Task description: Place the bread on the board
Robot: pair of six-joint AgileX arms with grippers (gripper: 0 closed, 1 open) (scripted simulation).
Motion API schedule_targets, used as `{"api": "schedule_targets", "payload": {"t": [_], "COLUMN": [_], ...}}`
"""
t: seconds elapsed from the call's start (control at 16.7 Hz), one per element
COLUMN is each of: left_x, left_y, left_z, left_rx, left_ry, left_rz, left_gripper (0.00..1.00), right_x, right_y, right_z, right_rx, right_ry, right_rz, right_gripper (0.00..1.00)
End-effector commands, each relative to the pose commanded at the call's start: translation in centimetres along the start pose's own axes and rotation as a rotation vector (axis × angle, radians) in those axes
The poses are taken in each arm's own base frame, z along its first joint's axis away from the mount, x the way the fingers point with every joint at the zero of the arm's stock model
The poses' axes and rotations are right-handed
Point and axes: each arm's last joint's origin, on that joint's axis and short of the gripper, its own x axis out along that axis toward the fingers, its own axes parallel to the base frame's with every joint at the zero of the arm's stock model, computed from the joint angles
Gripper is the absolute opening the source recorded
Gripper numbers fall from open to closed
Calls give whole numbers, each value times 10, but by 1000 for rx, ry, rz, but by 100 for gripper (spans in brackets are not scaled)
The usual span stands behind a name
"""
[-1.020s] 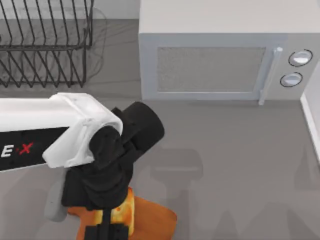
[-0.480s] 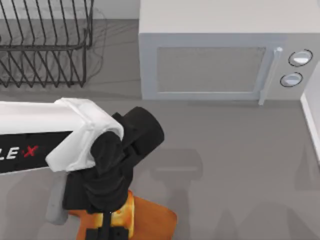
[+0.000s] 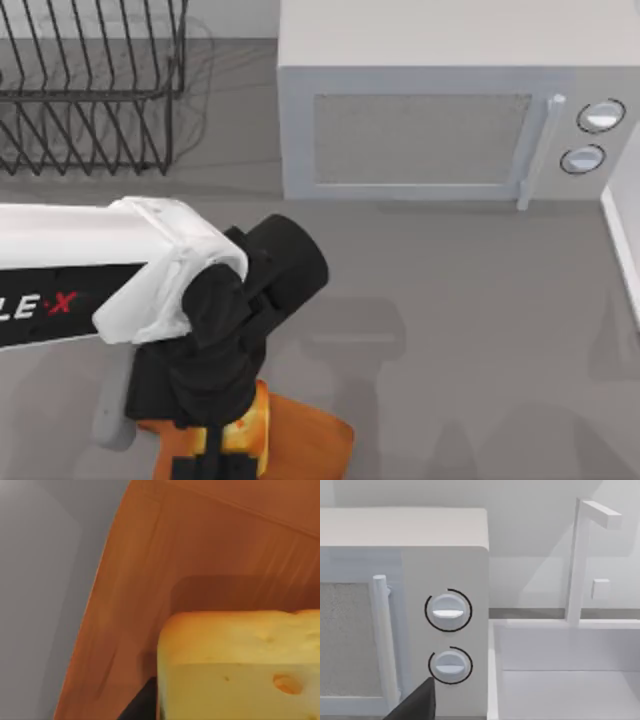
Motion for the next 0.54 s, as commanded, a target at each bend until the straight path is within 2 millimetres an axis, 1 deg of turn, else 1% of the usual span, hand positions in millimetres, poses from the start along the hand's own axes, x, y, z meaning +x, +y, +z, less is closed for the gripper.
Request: {"api": "schedule_targets", "payload": {"t": [0.18,0.24,0.54], "left_x": [0,0,0], "left_y": [0,0,0], "left_z": [0,0,0], "left_rx": [0,0,0], "left_ry": [0,0,0], "left_rz": [0,0,0], "left_gripper": [98,100,100], "right_x": [0,0,0], "right_y": [0,0,0], "right_z": [0,0,0], "right_rx": [0,0,0], "right_ry": [0,0,0], "right_rz": [0,0,0], "right_gripper": [100,100,100]}}
